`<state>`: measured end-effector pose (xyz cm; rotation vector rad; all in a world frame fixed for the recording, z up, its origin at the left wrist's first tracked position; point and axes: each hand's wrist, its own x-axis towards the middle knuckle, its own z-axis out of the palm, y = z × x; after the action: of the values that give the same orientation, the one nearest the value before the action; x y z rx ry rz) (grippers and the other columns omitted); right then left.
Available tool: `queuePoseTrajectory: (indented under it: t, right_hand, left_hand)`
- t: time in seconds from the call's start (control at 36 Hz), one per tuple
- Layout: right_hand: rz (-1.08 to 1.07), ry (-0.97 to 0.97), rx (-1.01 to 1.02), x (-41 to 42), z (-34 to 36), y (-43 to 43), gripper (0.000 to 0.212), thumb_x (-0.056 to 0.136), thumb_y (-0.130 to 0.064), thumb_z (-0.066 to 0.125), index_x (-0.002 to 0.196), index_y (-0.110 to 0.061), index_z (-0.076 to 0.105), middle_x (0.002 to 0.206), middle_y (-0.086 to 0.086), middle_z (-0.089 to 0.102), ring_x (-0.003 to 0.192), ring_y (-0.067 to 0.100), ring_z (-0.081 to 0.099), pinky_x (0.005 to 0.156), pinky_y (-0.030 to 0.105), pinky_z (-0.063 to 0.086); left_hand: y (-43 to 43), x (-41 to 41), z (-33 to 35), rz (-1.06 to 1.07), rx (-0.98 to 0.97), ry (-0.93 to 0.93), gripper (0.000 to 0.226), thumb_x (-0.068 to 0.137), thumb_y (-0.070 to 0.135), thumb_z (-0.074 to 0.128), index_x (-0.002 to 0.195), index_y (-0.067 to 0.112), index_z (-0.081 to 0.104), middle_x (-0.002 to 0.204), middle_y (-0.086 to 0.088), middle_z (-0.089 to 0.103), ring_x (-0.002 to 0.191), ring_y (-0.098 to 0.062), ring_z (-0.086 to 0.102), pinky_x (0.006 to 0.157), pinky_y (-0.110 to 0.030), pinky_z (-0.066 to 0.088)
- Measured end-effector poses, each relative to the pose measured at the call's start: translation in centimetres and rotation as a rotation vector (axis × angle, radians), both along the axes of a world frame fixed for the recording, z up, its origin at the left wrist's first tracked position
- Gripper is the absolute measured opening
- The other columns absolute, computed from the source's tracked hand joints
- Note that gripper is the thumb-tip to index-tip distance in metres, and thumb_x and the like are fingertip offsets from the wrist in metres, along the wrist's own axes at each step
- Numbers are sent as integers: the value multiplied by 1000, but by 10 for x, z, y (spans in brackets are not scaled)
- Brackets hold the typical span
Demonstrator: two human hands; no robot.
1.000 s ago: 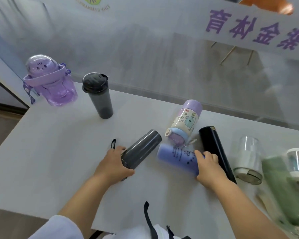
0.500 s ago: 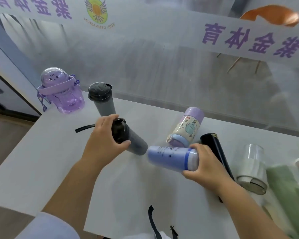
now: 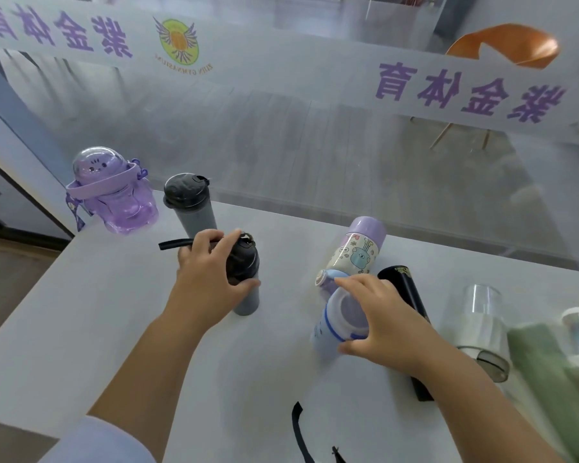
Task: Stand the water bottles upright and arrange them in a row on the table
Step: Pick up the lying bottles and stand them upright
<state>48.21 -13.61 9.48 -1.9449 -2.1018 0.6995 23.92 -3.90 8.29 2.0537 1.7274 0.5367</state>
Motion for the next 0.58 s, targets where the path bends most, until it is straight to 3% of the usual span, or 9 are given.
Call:
queuePoseTrajectory:
  t: [0.08, 0.22, 0.42, 0.5, 0.58]
  right_hand:
    - [37, 40, -79, -2, 3, 3, 90, 68, -43, 77, 143, -37, 27, 138, -20, 33, 126, 7, 28, 100, 24, 38]
    - [38, 59, -119, -3, 7, 6, 89, 69, -50, 74, 143, -37, 27, 143, -20, 30, 130, 7, 27, 105, 29, 36]
    - [14, 108, -96, 0, 17, 3, 79, 74, -53, 69, 141, -40, 30, 142, -23, 32, 131, 2, 28, 106, 28, 36]
    - [-37, 155, -99, 6, 26, 3, 67, 75, -49, 70, 133, -45, 38, 131, -25, 41, 123, 1, 37, 102, 30, 40]
    - [-77, 164, -89, 13, 37, 3, 52, 78, -45, 70, 123, -48, 44, 116, -25, 46, 103, -2, 45, 92, 24, 43]
  left_hand:
    - [-2, -4, -1, -15, -38, -14, 85, 69, 44, 76, 141, 35, 33, 136, 6, 37, 116, -30, 39, 103, -41, 38]
    - [0, -8, 6, -36, -102, -58, 83, 74, 44, 72, 144, 35, 29, 138, 11, 39, 122, -13, 46, 95, -30, 41]
    - [2, -10, 26, 10, -86, 75, 71, 76, 57, 62, 138, 33, 38, 144, 12, 37, 125, -14, 46, 95, -35, 43]
    - [1, -11, 39, 28, -31, 150, 58, 77, 59, 59, 127, 33, 49, 135, 10, 46, 117, -17, 52, 87, -34, 44]
    - [2, -8, 56, 14, 21, 174, 49, 78, 58, 59, 119, 31, 56, 123, 8, 56, 108, -19, 54, 80, -33, 44]
